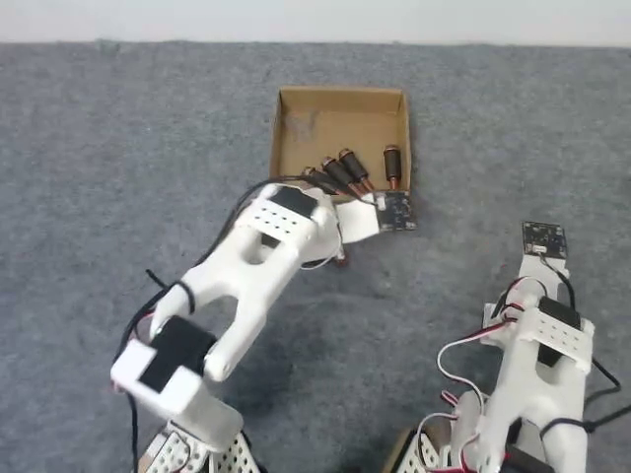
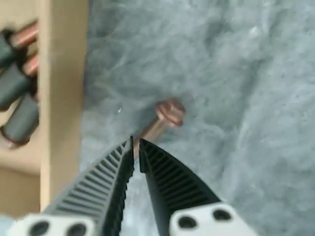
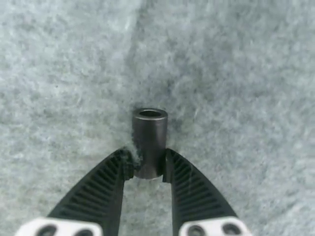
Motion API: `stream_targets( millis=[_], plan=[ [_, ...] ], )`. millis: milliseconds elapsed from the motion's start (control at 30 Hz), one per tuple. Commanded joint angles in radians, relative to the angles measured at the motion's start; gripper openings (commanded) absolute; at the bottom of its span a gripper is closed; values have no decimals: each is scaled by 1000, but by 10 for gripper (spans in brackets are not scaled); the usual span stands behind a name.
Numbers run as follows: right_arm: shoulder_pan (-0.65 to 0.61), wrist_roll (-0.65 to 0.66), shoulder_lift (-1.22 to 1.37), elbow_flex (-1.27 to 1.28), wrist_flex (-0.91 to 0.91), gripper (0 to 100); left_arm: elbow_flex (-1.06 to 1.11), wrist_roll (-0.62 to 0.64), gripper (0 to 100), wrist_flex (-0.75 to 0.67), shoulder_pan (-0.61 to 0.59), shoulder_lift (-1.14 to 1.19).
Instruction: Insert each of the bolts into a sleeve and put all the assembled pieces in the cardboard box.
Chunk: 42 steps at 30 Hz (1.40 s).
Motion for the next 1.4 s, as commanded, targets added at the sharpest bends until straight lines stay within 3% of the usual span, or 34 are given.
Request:
stream_targets(
  millis=[0, 333, 767, 967, 1067, 1367],
  plan=[
    [-30, 14, -28, -3, -18, 7, -99, -28, 20, -18, 2, 14],
    [-33, 17, -28, -3, -22, 7, -298, -109, 94, 222, 0, 130],
    [-35, 43, -31, -3, -18, 7, -377, -130, 94, 163, -11, 290],
    [-35, 46, -31, -3, -19, 7, -460, -127, 93, 233, 2, 358],
    [-35, 46, -30, -3, -21, 7, -470, -124, 41, 250, 26, 382],
    [-36, 48, -28, -3, -24, 7, -490, 143, 12, 253, 31, 390]
  ],
)
